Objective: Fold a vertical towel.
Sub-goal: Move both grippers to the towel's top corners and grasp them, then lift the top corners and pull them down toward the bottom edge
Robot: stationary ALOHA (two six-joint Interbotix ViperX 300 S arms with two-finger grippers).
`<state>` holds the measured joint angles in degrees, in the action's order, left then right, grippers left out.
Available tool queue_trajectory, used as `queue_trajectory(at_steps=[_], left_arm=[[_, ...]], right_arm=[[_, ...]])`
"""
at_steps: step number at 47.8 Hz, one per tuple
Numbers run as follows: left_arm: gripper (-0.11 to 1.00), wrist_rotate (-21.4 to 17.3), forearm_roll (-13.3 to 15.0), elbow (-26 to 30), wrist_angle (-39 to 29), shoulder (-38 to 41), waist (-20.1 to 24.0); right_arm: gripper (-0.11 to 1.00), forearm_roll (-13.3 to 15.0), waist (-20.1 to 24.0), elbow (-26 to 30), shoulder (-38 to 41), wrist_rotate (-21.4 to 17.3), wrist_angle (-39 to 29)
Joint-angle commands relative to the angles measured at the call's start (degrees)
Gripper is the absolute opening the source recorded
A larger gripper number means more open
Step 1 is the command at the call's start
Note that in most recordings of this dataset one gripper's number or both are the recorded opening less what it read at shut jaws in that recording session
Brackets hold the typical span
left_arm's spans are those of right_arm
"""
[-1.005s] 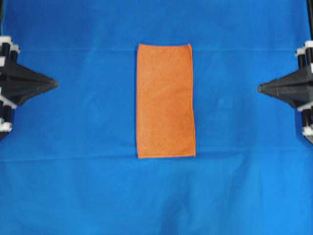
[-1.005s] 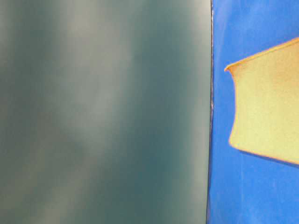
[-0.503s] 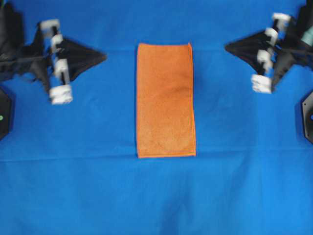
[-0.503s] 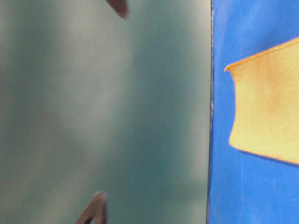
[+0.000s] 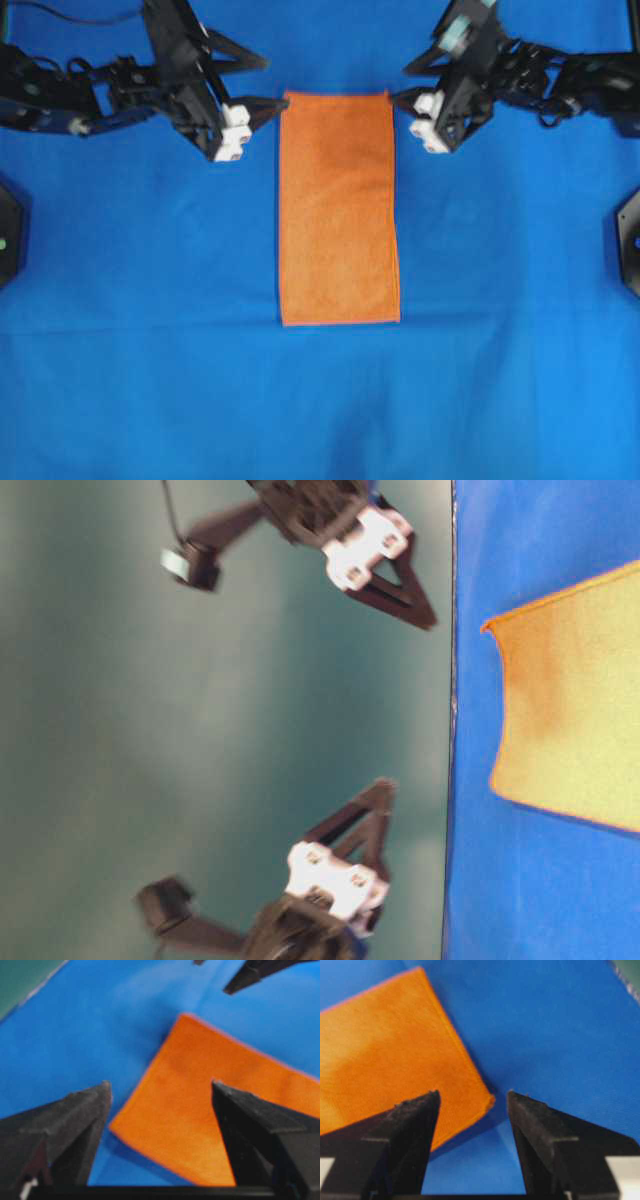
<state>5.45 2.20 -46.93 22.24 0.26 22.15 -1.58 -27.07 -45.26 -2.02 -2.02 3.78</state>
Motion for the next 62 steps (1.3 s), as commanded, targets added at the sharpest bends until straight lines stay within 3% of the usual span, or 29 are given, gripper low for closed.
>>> queue_trajectory(at_steps=[1,14,30,34,36,44,46,62], left_arm=[[0.75,-0.2,-0.2,2.0,0.9,2.4,1.1],[0.75,-0.2,-0.2,4.4,4.0,11.4,1.6],[0.71,-0.2,-0.2,8.0,3.0,17.2,2.5],[0.59,-0.4,-0.2,8.5,1.7,17.9,2.5],[0.47,-0.6,-0.4,8.8,0.9,18.3,2.5],[0.05,-2.2,-0.5,8.7,-0.6,18.3,2.2],[0.03,-2.6,-0.5,8.6,-0.6,18.2,2.2],[0.03,-3.8,-0.5,9.5,-0.7,14.4,4.7]], right_arm=[[0.59,0.3,-0.3,2.3,1.8,0.2,0.2],[0.59,0.4,-0.6,4.4,8.3,0.1,0.6],[0.58,0.4,-1.4,5.6,12.4,0.1,3.7],[0.55,0.4,-1.3,5.6,12.4,0.1,4.0],[0.51,0.4,-1.3,5.6,12.4,0.1,3.7],[0.07,0.4,-1.3,5.4,12.4,0.1,3.4],[0.02,0.4,-1.3,5.4,12.4,0.1,3.5],[0.02,0.1,-1.9,5.6,10.5,-0.5,3.8]])
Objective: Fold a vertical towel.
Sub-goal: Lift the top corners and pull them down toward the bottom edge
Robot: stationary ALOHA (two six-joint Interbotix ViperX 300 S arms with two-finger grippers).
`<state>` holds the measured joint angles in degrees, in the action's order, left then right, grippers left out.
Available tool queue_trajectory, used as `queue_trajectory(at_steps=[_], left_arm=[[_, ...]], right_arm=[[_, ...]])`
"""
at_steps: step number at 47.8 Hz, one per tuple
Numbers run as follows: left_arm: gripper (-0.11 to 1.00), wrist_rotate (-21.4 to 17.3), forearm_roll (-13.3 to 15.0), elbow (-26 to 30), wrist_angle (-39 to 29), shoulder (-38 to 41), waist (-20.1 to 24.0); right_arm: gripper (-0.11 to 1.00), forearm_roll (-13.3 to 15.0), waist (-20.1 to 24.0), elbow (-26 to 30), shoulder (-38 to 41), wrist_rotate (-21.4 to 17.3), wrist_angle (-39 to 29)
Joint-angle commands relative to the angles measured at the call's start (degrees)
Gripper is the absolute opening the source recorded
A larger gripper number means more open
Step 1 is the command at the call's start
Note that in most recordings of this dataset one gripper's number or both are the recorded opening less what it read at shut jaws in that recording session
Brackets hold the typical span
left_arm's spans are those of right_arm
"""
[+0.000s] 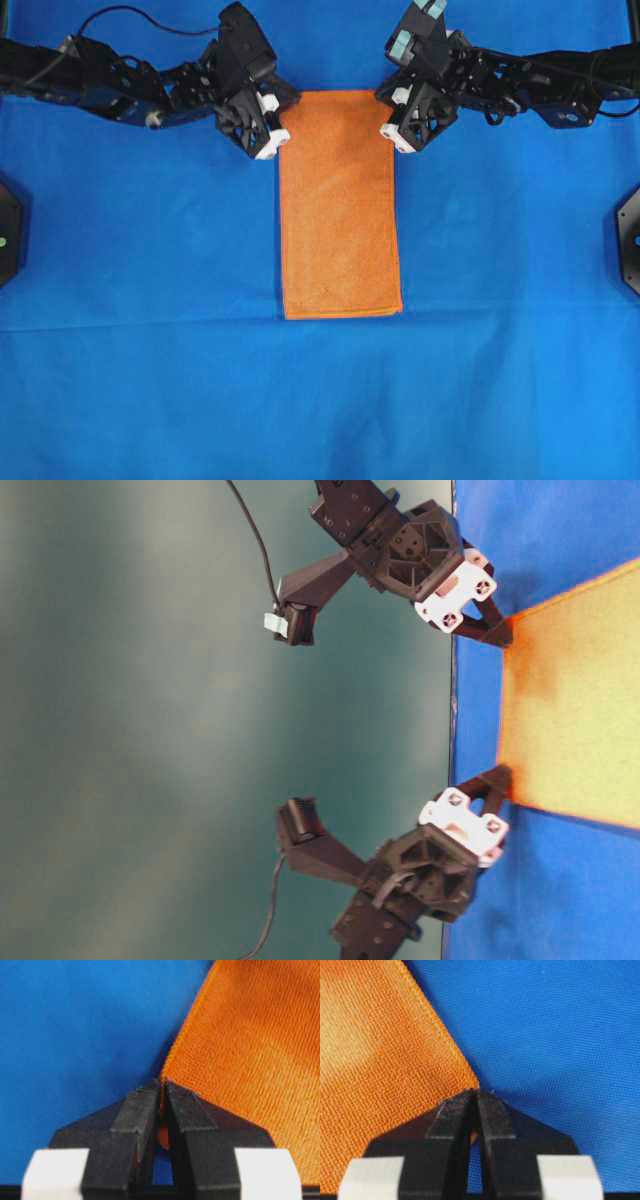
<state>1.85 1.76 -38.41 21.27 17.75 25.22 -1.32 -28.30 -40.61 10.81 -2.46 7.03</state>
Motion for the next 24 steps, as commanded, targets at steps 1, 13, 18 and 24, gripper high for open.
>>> queue_trajectory(at_steps=[1,13,18,24], left_arm=[[0.03,-0.4,-0.1,1.1,0.3,-3.4,1.9],[0.03,-4.6,-0.1,2.8,0.2,-4.2,4.3],[0.03,-4.6,-0.1,3.0,0.0,-4.2,4.3],[0.03,-4.5,-0.1,2.5,0.0,-5.4,4.1]], right_arm=[[0.02,-0.2,-1.0,1.0,-2.5,-0.1,0.5],[0.02,0.2,-4.3,1.4,-4.7,0.6,0.5],[0.02,0.6,-4.6,1.5,-5.4,0.6,0.5],[0.02,1.0,-4.6,1.5,-6.9,0.6,0.4]])
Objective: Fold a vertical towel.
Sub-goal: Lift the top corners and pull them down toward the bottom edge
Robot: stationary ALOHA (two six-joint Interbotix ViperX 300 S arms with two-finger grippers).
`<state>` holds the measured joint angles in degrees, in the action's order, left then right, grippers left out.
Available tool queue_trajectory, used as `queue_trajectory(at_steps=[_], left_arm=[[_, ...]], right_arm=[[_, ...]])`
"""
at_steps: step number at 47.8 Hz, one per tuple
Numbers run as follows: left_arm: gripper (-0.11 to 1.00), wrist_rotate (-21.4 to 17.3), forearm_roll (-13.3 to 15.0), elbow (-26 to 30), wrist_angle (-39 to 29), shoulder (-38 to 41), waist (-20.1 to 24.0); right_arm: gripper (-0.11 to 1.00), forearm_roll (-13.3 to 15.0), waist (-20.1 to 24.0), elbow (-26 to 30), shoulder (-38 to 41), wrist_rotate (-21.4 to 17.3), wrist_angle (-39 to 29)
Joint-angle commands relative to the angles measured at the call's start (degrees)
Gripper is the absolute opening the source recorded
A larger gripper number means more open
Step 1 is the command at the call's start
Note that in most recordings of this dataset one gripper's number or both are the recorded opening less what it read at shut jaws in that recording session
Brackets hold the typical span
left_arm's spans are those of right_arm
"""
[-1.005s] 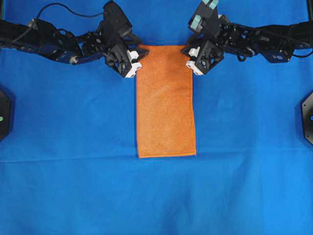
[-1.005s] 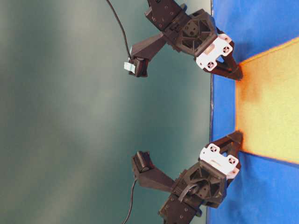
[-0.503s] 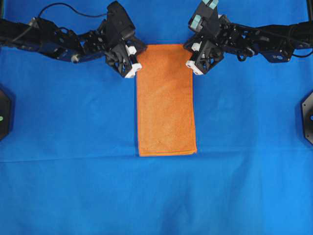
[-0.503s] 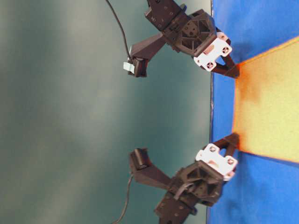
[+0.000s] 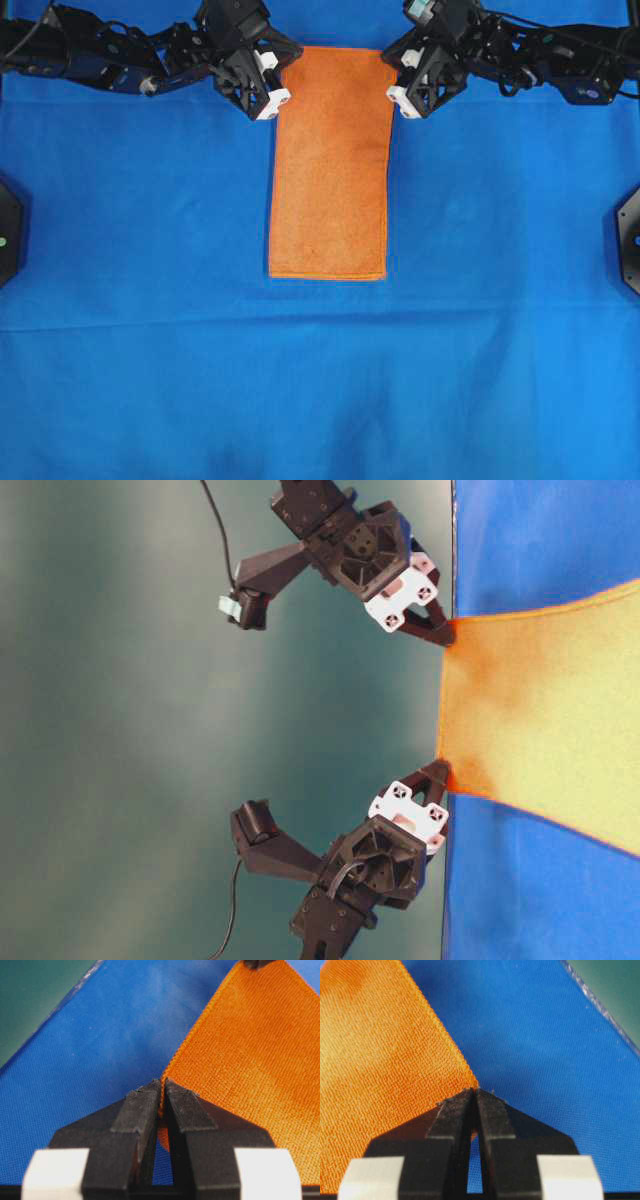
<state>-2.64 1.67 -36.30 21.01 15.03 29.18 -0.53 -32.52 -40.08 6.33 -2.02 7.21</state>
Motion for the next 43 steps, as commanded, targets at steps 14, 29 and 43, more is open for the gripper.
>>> queue_trajectory(at_steps=[14,29,43], left_arm=[[0.03,-0.4,0.0,-2.1,0.1,-9.5,-2.4],[0.03,-0.5,0.0,-9.4,-1.3,-17.6,-8.8],[0.03,-0.6,0.0,-12.7,-1.5,-18.5,-18.1]], right_arm=[[0.02,1.8,1.0,1.0,-8.6,0.3,-3.2],[0.02,2.2,9.0,-2.2,-12.5,0.0,-4.8],[0.02,2.0,19.3,-5.1,-13.8,-0.5,-5.4]])
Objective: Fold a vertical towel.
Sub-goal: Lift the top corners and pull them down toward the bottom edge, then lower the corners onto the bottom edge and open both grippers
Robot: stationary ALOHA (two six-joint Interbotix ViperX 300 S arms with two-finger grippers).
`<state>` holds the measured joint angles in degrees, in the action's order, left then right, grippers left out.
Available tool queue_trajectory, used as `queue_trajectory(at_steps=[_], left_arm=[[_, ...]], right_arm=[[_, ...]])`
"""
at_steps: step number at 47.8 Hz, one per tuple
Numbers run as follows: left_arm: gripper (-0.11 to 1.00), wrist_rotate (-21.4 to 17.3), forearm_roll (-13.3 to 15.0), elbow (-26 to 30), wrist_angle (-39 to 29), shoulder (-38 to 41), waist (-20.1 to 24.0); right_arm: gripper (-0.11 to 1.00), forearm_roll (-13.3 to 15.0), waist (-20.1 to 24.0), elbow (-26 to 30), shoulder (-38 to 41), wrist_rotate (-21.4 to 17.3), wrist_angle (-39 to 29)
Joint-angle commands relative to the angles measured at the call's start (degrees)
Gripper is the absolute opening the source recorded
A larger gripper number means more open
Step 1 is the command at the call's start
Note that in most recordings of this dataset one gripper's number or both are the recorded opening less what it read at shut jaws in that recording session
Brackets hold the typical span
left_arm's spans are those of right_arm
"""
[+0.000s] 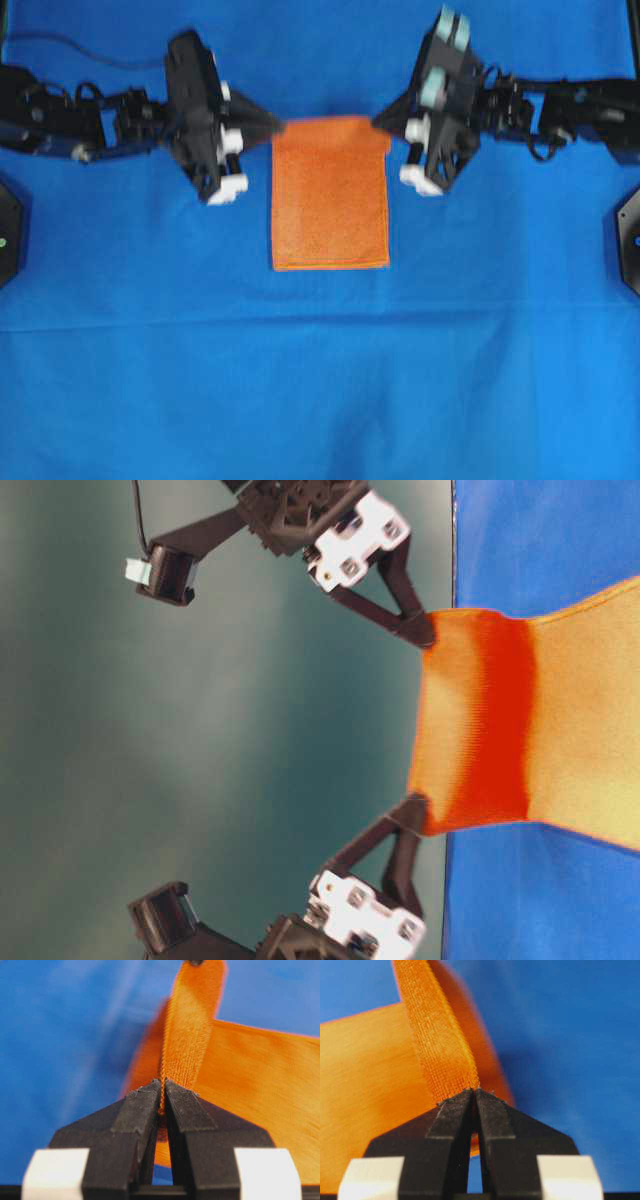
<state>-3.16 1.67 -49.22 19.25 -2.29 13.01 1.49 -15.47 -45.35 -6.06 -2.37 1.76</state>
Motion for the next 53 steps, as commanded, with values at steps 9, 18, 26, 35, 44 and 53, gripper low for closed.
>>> queue_trajectory(at_steps=[9,18,26,35,44,53], left_arm=[[0.03,0.0,0.0,-0.4,0.3,1.1,-7.2],[0.03,0.4,0.0,-0.2,0.3,4.3,-10.8],[0.03,0.9,0.0,0.0,0.4,6.9,-13.1],[0.03,0.9,0.0,1.0,0.5,9.3,-14.9],[0.03,0.9,0.0,1.8,0.5,10.5,-15.6],[0.03,0.7,0.0,3.3,0.2,10.9,-15.3]], right_arm=[[0.02,-0.5,7.3,-0.7,-1.2,-0.4,-1.3],[0.02,-1.7,10.2,-1.7,0.4,-0.4,-1.2],[0.02,-2.7,11.8,-1.6,2.4,-0.5,-1.1],[0.02,-4.0,13.6,-1.7,4.1,-0.5,0.0],[0.02,-4.8,14.2,-1.6,4.4,-0.5,0.3],[0.02,-4.8,14.2,-0.7,5.1,-0.5,0.9]])
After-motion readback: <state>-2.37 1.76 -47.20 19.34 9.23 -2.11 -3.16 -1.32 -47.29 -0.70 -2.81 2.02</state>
